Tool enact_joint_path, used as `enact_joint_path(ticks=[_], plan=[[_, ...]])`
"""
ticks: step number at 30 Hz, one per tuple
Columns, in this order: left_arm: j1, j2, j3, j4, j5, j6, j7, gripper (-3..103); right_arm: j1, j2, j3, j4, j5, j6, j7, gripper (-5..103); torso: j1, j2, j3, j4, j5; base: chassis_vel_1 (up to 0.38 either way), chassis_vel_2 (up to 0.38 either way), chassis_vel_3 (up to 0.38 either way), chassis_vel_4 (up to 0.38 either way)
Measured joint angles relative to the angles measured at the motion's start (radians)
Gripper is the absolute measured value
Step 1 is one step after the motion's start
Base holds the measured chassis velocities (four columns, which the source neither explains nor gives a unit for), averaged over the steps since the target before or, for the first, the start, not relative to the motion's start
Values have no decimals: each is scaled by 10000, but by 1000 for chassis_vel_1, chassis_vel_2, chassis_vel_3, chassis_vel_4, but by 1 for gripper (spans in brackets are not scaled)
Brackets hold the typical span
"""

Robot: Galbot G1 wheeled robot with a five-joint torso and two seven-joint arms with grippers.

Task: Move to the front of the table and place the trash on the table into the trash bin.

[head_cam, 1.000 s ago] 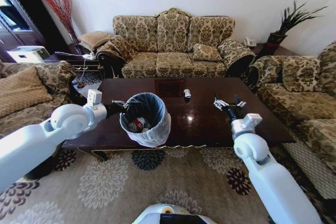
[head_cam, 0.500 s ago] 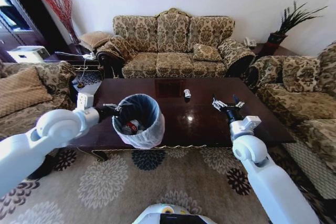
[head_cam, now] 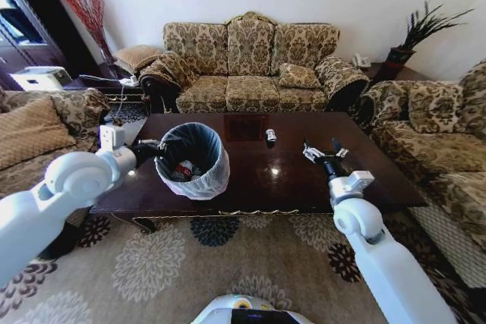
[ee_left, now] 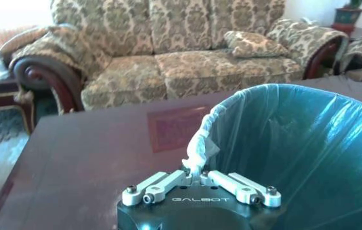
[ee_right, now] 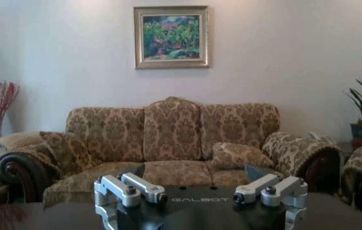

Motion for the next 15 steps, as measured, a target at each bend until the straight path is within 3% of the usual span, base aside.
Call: enact_joint_path(ticks=[3,7,9,10,12,15], plan=[[941,-511,-632,-94,399,160,37,0,2,64,54,-268,-176,153,-109,100,0,0,0,2,5,0,0,0,0],[1169,-1003,-905,-143,523,180,70,0,19,133,58,-374,-252,170,-145,100,0,0,0,2,-4,0,0,0,0],[1202,-1771,-1485,-289,526,179,40,0,119,335,-66,-589,-582,183,-107,100,0,0,0,-3,2,0,0,0,0],[1202,-1771,-1485,-289,526,179,40,0,119,335,-66,-589,-582,183,-107,100,0,0,0,-3,2,0,0,0,0],[1471,-2655,-2162,-586,579,175,13,0,170,608,-259,-1023,-1151,280,9,100,0,0,0,1,3,0,0,0,0],[1731,-3071,-2432,-803,813,169,51,0,194,735,-440,-1468,-1358,726,25,100,0,0,0,1,3,0,0,0,0]])
